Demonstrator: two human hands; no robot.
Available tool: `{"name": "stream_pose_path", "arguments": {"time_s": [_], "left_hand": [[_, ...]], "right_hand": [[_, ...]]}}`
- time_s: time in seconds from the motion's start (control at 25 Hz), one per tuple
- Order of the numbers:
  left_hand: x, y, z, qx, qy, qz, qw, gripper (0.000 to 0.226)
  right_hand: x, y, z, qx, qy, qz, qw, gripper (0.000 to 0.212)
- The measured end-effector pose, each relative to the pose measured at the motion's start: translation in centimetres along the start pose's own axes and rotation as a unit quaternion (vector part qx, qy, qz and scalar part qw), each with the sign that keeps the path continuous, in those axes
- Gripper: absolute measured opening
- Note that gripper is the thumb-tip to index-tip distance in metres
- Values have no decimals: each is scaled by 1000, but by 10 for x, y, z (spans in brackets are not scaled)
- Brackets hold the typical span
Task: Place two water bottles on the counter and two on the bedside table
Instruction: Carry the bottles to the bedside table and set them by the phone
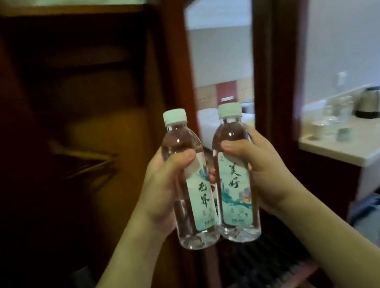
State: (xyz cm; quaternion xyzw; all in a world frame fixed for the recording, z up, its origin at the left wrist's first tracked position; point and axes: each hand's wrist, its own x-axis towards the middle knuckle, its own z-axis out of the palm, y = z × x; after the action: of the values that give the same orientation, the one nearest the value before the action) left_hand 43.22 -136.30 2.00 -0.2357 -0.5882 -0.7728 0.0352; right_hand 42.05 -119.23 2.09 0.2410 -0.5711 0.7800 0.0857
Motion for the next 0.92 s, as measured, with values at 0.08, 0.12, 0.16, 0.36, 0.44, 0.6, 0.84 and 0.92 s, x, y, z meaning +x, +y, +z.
{"name": "stream_pose_path", "arguments": {"time_s": [0.08,0.12,0.16,0.36,0.44,0.6,0.84,0.92], "left_hand": [[36,-36,72,-49,-82,-38,995,62],[53,-53,110,-71,-111,-59,990,62],[67,-68,148,-90,-129,-74,985,59],[117,-142,343,-168,-250,-118,946,33],[130,-164,404,-190,-295,-131,927,18],[169,-204,507,-237,-382,-139,882,49],[248,-281,631,-251,-447,-138,847,67],[288,-316,671,-251,-463,-144,838,61]], "right_hand": [[-21,-27,-80,-5,68,-1,998,49],[-33,-43,-118,-13,98,-9,995,40],[-46,-59,-154,-23,126,-12,992,32],[-117,-149,-332,-98,267,-39,958,33],[-140,-178,-384,-119,307,-43,943,33],[-176,-218,-470,-164,371,-44,913,28],[-183,-231,-609,-212,463,-65,858,9],[-170,-232,-668,-231,487,-64,840,13]]}}
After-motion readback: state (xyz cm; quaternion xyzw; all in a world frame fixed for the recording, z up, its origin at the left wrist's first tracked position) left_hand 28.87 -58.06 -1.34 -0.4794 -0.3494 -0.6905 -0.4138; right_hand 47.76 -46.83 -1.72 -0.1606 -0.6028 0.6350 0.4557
